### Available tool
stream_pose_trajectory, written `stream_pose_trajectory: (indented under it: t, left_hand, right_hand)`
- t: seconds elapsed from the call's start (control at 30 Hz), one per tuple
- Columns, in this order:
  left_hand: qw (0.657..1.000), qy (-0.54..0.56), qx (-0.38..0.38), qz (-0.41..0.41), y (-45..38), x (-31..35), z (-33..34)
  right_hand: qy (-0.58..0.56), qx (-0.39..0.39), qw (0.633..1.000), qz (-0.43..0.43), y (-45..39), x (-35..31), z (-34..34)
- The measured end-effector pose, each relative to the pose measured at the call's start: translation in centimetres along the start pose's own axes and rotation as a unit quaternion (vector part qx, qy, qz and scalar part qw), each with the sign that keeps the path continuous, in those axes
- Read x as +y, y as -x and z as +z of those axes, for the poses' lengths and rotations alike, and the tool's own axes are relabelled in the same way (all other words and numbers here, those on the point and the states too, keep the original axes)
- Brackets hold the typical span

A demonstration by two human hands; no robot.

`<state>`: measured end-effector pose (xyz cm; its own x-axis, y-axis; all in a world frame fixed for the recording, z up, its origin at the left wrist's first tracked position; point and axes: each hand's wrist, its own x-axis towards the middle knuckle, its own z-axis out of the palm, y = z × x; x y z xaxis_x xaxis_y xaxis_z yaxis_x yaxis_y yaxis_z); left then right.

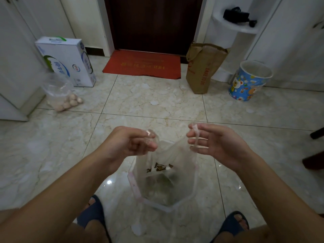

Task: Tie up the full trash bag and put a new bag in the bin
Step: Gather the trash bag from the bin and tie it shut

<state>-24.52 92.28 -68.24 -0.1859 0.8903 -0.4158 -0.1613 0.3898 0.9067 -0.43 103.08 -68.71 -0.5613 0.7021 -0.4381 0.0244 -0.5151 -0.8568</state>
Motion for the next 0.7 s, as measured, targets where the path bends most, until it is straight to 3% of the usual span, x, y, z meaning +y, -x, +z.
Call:
stream_pose_trajectory:
  t: [0.17,0.53,0.7]
  left_hand:
    - [0.998,0.057,-0.031,-0.025,0.2,-0.3,1.5]
    - [0.994,-0.073,0.017,0.076,-0.4,-1.6,4.2]
    - [0.993,-0.060,-0.045,0.093,-0.4,-2.0,5.3]
  right_hand:
    - [0.010,-0.058,0.998,0.036,-0.2,0.9,2.2]
    - [0.152,-0.061,0.986,0.038,0.5,2.4,3.7]
    - [0.177,-0.078,0.978,0.073,0.0,2.6,2.9]
